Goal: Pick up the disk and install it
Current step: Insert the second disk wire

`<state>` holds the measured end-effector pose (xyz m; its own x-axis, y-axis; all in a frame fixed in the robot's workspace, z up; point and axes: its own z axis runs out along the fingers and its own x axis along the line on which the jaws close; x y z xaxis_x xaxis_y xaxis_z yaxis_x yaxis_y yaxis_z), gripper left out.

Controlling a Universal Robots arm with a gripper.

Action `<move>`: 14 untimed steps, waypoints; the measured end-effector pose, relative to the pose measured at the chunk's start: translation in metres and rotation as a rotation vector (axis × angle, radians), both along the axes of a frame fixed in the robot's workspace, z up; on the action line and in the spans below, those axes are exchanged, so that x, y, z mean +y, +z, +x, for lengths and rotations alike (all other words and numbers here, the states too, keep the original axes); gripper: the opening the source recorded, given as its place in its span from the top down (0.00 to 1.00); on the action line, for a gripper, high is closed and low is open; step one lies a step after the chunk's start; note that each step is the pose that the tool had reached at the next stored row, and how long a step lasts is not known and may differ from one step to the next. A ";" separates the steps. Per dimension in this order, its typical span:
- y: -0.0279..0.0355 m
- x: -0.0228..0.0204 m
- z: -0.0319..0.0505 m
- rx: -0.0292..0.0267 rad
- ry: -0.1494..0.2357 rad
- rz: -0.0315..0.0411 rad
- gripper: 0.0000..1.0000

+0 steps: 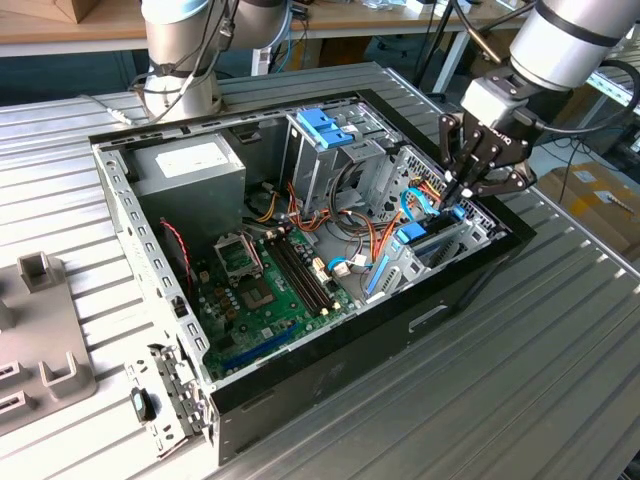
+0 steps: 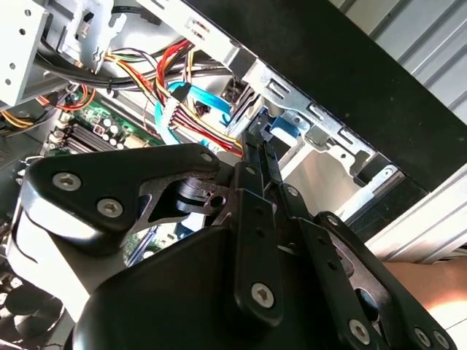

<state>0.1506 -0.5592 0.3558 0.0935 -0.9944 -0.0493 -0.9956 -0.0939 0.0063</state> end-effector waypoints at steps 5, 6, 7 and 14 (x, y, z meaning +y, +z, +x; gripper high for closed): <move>-0.0016 -0.0010 -0.0013 0.0000 0.000 -0.0001 0.84; -0.0018 -0.0013 -0.0015 0.0000 0.000 0.0000 0.84; -0.0021 -0.0017 -0.0021 0.0000 0.000 -0.0002 0.84; -0.0039 -0.0026 -0.0037 0.0000 0.000 0.0000 0.84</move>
